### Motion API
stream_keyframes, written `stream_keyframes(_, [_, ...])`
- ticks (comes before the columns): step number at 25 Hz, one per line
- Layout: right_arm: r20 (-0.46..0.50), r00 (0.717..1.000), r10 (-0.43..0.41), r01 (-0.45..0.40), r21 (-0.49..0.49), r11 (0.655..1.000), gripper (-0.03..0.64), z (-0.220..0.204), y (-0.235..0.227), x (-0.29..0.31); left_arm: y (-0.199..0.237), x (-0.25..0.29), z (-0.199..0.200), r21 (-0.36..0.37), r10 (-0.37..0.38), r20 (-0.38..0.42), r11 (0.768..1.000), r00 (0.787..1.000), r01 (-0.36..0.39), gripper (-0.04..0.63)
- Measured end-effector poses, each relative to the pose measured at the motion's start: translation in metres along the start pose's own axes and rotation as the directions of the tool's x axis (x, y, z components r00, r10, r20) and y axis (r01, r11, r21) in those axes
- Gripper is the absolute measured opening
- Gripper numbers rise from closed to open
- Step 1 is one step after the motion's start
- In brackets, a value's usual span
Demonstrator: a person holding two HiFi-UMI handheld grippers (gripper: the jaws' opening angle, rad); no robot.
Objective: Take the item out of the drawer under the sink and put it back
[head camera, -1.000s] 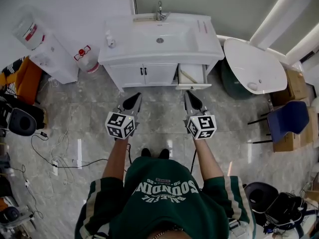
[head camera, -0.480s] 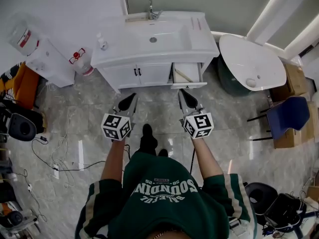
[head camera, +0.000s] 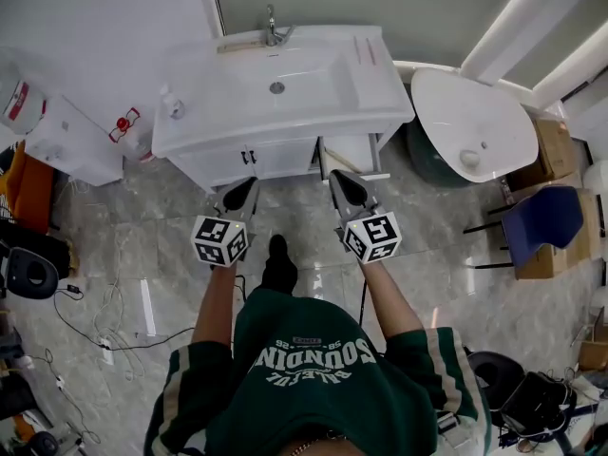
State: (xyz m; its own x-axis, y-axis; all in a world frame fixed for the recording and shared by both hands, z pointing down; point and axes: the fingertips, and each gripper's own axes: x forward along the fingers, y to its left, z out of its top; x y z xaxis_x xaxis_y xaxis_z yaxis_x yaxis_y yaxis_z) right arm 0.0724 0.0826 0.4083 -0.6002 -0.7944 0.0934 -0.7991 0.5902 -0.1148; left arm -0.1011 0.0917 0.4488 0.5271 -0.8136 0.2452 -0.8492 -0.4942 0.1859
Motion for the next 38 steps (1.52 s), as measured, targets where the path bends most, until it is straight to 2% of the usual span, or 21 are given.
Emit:
stream_keyframes(8, [-0.033,0.998,-0.051,0.051,-0.012,0.999,0.002,0.012,-0.032,0.106,0.080,0.081,0.028,-0.016,-0.055,-0.040,0.998,0.998,0.054,0.051])
stream_keyframes(14, [-0.057,0.994,-0.093,0.093,-0.001,0.996,0.002,0.012,-0.060,0.146,0.107,0.129,0.036,-0.034,-0.105,-0.061,0.994,0.993,0.103,0.051])
stream_keyframes(23, [-0.062,0.985,-0.162,0.162,-0.008,0.987,0.002,0.009,-0.099,0.148,0.089,0.175,0.030,-0.045,-0.183,-0.087,0.983,0.979,0.179,0.050])
stream_keyframes(31, [-0.058,0.989,-0.135,0.135,-0.012,0.991,0.002,0.013,-0.139,0.152,0.072,0.205,0.035,-0.051,-0.162,-0.086,0.986,0.983,0.158,0.051])
stream_keyframes(38, [-0.058,0.992,-0.115,0.116,0.000,0.993,0.002,0.012,-0.156,0.153,0.068,0.213,0.028,-0.060,-0.146,-0.113,0.988,0.983,0.139,0.051])
